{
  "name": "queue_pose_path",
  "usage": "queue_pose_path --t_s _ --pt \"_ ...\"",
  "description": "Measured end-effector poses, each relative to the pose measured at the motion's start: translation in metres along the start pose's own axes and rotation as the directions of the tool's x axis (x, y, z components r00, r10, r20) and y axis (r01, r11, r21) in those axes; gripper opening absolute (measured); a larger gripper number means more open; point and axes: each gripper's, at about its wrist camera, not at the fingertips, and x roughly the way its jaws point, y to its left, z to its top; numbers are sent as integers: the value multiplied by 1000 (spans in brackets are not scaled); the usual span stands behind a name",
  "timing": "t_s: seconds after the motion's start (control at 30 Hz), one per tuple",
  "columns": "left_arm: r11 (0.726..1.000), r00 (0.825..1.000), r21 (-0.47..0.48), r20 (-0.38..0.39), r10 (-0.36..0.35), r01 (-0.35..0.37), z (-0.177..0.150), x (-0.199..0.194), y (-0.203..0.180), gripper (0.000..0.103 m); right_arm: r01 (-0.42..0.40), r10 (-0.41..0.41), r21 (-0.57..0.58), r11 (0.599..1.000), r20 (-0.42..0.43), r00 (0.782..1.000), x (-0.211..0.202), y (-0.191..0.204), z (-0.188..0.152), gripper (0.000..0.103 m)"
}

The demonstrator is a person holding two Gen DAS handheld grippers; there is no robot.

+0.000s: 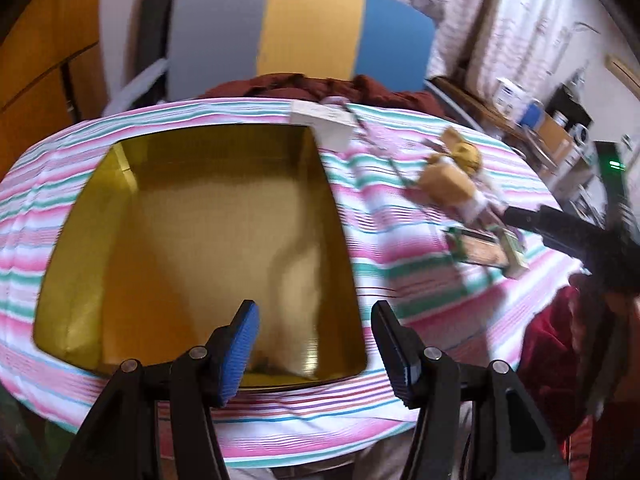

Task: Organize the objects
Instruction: 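Move both tools from the gold tray toward the pile of items, then grasp the cracker packet with the left tool while the right tool grasps the green tea box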

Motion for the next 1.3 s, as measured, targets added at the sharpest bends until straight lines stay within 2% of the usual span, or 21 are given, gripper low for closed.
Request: queue_pose_path --t_s 0.07,0.1,0.13,0.23,0.27,0.37,0.4,0.5,0.53,0.57,0.67,0.73,0.83,0.87,1.0,1.07,1.13,1.3 --pt "999 1000 37 2 -30 30 -1 1 -11 59 70 -70 2 998 -2 998 7 -23 6 91" --pt "998 1000 59 4 -29 29 0 1 -18 59 114 -114 -6 993 -8 993 12 -34 8 89" --pt "995 1000 95 11 -28 27 0 3 -26 59 122 -122 -8 993 -11 992 16 -40 9 88" --pt "984 999 170 6 -47 45 2 9 -45 59 78 -77 12 997 -78 994 35 -63 12 84" --pt "980 998 185 -7 -69 70 3 11 -51 59 66 -63 24 998 -96 993 40 -68 12 75" --pt "966 984 193 -74 -160 171 9 23 -66 59 57 -48 53 997 -164 985 59 -82 13 58" --pt "962 979 190 -98 -181 197 12 28 -71 59 42 -26 81 996 -186 982 65 -87 12 56" --pt "953 969 206 -151 -194 223 18 45 -88 59 11 21 139 990 -228 973 77 -99 10 47" --pt "946 969 234 -161 -189 223 19 50 -95 59 15 16 137 990 -220 975 76 -99 11 42" --pt "939 969 270 -178 -171 215 21 57 -101 59 14 12 124 992 -204 979 74 -98 12 32" --pt "919 974 354 -199 -108 175 23 73 -121 59 15 9 120 993 -194 981 73 -97 13 32" --pt "903 981 398 -161 -106 163 29 78 -133 59 9 17 137 991 -184 983 71 -99 12 32" --pt "856 989 498 -112 -92 136 37 90 -158 60 -13 45 183 983 -171 984 69 -111 12 32" --pt "832 990 537 -106 -97 139 40 96 -168 60 -20 54 199 980 -169 984 69 -114 12 32" --pt "756 988 636 -111 -106 152 54 123 -198 61 -22 58 225 974 -155 986 68 -122 14 32" --pt "729 988 666 -115 -106 156 60 137 -207 61 -17 52 243 970 -138 989 64 -127 14 32" --pt "717 986 677 -127 -109 166 65 148 -211 61 -14 47 252 968 -123 991 61 -134 15 32" --pt "710 969 661 -204 -141 242 66 169 -215 62 -9 47 260 966 -141 989 62 -136 14 32"
